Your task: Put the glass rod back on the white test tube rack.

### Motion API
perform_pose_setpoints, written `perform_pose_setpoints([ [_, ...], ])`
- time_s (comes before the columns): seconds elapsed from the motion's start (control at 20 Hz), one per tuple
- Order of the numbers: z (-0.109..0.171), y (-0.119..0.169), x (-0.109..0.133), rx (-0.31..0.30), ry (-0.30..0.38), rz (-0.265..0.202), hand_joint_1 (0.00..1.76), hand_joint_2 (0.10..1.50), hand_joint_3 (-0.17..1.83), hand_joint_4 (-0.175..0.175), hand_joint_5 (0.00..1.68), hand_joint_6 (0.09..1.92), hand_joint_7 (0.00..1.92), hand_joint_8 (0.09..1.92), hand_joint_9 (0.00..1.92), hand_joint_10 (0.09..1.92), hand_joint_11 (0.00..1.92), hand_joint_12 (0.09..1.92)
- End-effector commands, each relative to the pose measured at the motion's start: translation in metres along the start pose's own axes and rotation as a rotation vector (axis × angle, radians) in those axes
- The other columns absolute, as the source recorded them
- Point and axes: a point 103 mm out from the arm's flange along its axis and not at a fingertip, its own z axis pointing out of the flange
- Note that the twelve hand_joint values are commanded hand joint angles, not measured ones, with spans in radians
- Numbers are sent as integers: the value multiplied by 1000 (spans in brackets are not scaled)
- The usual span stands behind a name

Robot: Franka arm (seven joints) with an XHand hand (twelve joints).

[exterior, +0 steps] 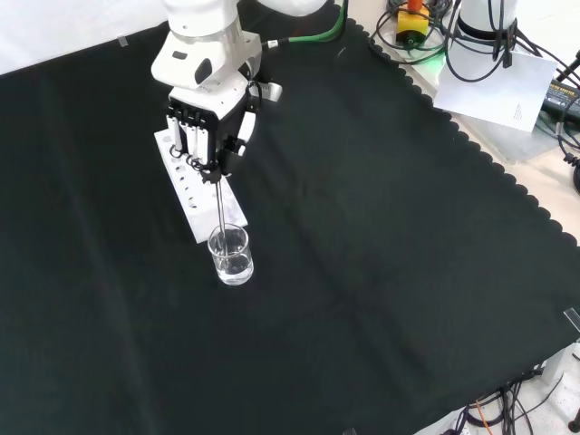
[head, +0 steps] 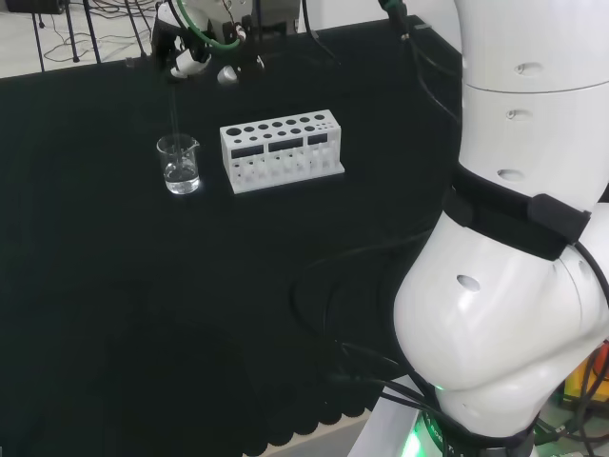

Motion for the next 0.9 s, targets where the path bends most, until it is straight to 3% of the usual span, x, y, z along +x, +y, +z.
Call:
perform_pose_setpoints([
  [0.05, -3, -1, 2, -1, -8, -1, 1304, 1030, 0, -175, 1166, 387, 1222, 904, 1829, 234, 1281, 720],
  [0.55, -18, -3, -3, -14, -14, 18, 1304, 1030, 0, -175, 1167, 386, 1222, 904, 1830, 233, 1281, 719],
  [0.9, -54, -21, -3, -47, -15, 36, 1305, 1030, 0, -175, 1167, 386, 1222, 904, 1830, 232, 1281, 718],
])
